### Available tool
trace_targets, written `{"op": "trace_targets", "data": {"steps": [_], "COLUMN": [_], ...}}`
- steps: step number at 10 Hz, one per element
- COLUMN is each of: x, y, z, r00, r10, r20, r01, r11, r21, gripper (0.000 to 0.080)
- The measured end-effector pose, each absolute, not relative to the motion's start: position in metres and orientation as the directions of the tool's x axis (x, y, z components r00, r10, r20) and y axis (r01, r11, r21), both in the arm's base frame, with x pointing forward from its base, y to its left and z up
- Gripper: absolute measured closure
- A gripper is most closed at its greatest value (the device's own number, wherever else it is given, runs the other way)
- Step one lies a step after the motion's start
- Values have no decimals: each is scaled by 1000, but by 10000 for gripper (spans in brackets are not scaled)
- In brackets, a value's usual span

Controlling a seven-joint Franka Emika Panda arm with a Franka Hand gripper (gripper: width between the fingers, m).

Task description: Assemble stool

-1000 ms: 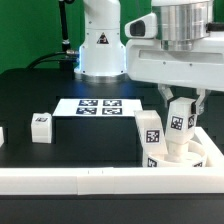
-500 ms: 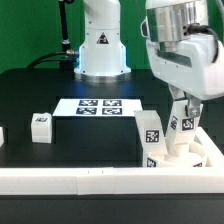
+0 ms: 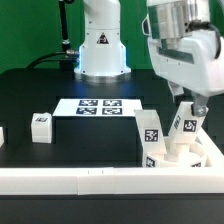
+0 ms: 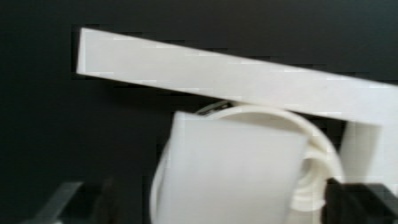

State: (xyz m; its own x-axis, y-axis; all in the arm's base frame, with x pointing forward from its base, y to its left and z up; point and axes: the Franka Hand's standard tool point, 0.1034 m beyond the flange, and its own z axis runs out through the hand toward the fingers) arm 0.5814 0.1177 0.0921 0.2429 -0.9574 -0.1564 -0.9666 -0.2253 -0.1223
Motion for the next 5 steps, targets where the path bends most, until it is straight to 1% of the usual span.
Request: {"op": "trace_targets", "data": {"steps": [1,2,3,5], "x": [584,586,586,585], "y": [120,122,119,116], "z": [99,105,109,107], "r00": [412,498,605,780], "r10": [-903,-860,-791,-624], "r20": [-126,-109,-93,-42], "r01": [-907,-861,-791,-618], "r11": [-392,-476,-582,-760], "r21": [-156,-177,-190,-201], "gripper": [175,155,155,150]}}
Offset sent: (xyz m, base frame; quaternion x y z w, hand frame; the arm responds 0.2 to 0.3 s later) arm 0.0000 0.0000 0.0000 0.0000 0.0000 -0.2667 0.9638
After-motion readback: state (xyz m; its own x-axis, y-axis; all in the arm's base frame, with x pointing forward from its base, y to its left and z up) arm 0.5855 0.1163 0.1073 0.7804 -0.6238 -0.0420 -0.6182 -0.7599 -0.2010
